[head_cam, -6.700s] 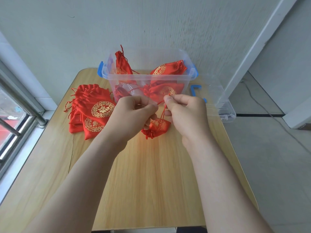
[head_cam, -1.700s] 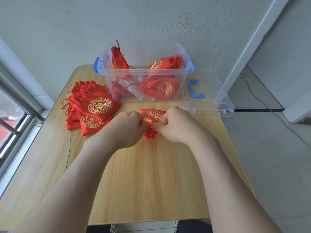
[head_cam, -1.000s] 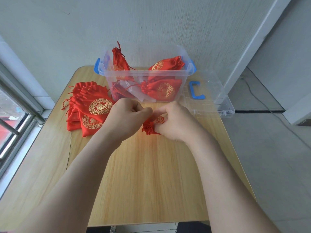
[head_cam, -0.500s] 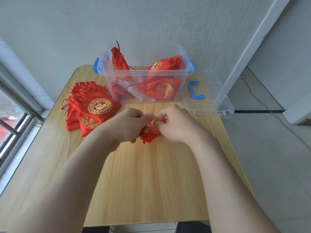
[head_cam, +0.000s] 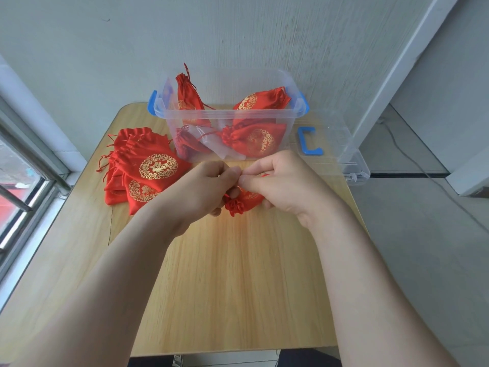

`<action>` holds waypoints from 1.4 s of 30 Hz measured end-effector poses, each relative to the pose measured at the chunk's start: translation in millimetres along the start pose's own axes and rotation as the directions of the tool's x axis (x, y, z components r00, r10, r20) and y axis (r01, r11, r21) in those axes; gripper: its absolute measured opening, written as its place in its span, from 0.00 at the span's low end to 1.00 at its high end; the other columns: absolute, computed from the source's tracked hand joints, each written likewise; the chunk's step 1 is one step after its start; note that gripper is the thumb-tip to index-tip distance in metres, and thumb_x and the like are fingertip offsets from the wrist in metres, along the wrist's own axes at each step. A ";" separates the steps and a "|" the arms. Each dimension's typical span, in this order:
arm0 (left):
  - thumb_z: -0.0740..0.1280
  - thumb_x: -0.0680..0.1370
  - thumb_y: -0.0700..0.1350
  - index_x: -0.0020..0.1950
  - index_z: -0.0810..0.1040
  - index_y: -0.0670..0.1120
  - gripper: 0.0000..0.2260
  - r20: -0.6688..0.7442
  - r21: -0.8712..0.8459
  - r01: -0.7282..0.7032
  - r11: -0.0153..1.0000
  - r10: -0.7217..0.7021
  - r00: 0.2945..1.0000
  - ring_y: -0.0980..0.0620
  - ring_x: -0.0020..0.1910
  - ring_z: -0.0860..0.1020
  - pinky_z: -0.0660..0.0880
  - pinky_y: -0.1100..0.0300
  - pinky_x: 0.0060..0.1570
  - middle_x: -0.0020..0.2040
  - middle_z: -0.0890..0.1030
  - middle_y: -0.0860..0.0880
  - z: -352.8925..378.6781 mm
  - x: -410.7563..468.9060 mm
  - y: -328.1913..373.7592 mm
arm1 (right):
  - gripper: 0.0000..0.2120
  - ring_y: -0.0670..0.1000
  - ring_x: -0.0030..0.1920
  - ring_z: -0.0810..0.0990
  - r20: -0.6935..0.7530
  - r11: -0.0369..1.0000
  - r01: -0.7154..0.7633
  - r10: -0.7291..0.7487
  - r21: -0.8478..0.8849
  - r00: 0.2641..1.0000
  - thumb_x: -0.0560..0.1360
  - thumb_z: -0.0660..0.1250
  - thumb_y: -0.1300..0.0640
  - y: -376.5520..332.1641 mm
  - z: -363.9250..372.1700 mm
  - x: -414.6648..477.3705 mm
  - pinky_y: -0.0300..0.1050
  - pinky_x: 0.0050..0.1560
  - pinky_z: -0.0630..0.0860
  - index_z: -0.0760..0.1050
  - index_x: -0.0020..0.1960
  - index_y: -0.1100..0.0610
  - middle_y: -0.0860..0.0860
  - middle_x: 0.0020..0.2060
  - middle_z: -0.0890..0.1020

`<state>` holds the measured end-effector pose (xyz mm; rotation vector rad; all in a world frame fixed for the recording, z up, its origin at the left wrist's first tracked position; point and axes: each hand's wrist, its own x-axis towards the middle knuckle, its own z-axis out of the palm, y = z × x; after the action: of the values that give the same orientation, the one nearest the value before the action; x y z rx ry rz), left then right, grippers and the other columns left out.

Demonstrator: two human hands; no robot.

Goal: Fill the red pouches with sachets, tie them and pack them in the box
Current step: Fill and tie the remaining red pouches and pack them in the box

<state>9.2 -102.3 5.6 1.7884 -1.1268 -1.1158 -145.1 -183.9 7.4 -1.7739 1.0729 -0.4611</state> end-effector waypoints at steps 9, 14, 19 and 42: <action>0.62 0.88 0.52 0.48 0.76 0.42 0.15 0.048 -0.089 -0.002 0.996 0.006 0.999 0.55 0.27 0.66 0.69 0.59 0.32 0.33 0.82 0.52 -1.4 -2.8 2.7 | 0.16 0.49 0.32 0.76 0.029 0.995 -0.097 0.097 -0.019 0.995 0.76 0.70 0.47 -8.1 2.1 -2.6 0.47 0.35 0.73 0.84 0.43 0.60 0.51 0.32 0.84; 0.68 0.85 0.50 0.52 0.80 0.37 0.15 0.057 -0.058 -0.021 0.998 0.024 0.998 0.54 0.29 0.68 0.73 0.57 0.34 0.42 0.88 0.47 -7.1 -3.5 -0.5 | 0.18 0.51 0.30 0.75 0.000 0.992 -0.109 0.109 -0.069 0.994 0.73 0.66 0.47 -10.5 4.1 -2.1 0.48 0.33 0.72 0.80 0.37 0.61 0.58 0.35 0.86; 0.76 0.79 0.48 0.47 0.89 0.47 0.06 0.090 -0.047 -0.022 0.999 0.026 0.996 0.53 0.35 0.73 0.81 0.57 0.41 0.43 0.85 0.39 -13.5 -6.2 -2.1 | 0.13 0.51 0.29 0.71 -0.061 0.988 -0.104 0.097 -0.117 0.993 0.75 0.66 0.49 -11.3 1.8 -3.1 0.48 0.34 0.70 0.74 0.35 0.54 0.51 0.29 0.72; 0.76 0.79 0.40 0.45 0.90 0.45 0.04 0.151 0.199 -0.061 0.978 0.031 0.988 0.51 0.33 0.84 0.84 0.59 0.39 0.39 0.88 0.48 -7.5 -10.7 2.3 | 0.04 0.49 0.31 0.82 -0.008 0.995 0.080 -0.080 0.056 0.997 0.85 0.67 0.60 -3.7 -1.7 -2.7 0.49 0.33 0.83 0.80 0.55 0.54 0.48 0.30 0.82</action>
<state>13.0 -92.1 13.4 1.8465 -1.4075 -1.1546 -146.0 -182.1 11.9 -1.7711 0.9859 -0.5408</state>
